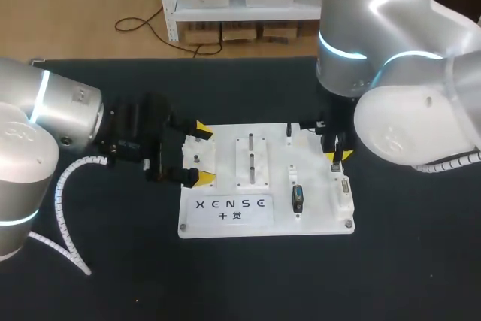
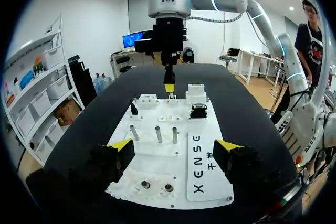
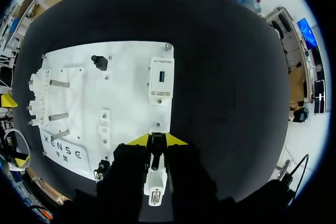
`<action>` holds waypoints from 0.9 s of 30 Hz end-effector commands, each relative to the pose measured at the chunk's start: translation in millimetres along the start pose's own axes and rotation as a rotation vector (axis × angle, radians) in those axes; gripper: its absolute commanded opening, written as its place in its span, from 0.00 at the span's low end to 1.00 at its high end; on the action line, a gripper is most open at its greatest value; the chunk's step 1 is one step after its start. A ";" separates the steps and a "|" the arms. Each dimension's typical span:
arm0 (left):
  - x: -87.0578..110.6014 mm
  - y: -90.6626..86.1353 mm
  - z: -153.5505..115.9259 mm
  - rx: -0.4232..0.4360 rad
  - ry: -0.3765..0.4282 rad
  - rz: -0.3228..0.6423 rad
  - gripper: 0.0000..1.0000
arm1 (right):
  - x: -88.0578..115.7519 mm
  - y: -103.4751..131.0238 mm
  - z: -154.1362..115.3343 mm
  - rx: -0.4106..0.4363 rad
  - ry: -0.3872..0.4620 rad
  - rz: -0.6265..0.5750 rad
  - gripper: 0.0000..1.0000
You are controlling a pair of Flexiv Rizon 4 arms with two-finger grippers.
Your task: Insert the Ethernet cable into its matching sockets.
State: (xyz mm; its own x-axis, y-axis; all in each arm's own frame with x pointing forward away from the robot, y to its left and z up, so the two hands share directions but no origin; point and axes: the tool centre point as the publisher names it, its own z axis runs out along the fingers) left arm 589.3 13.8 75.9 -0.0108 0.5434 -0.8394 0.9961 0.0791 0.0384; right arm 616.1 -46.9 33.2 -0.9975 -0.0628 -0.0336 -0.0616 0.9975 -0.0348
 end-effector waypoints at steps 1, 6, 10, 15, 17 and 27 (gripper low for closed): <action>1.9 -1.1 0.3 -0.005 -0.007 0.003 1.00 | -0.3 -0.2 2.4 -0.001 -0.001 -0.004 0.00; 1.9 -1.1 0.3 -0.005 -0.007 0.003 1.00 | 0.3 -1.8 4.4 0.007 -0.003 -0.013 0.00; 1.9 -1.1 0.3 -0.005 -0.007 0.003 1.00 | 0.3 -2.6 4.8 0.012 -0.005 -0.018 0.00; 1.9 -1.1 0.3 -0.005 -0.007 0.003 1.00 | 2.0 -2.7 7.9 0.011 0.004 -0.023 0.00; 1.9 -1.1 0.3 -0.005 -0.007 0.003 1.00 | 2.3 -2.4 10.8 0.010 0.007 -0.025 0.00; 1.9 -1.1 0.3 -0.005 -0.007 0.003 1.00 | 3.7 -2.6 23.4 0.014 0.020 -0.030 0.00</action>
State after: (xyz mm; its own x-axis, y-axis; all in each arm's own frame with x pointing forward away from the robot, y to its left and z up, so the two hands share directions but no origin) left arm 589.3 13.8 75.9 -0.0108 0.5434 -0.8394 0.9961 0.0791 0.0384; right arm 612.6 -50.4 21.5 -0.9957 -0.0908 -0.0158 -0.0899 0.9948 -0.0489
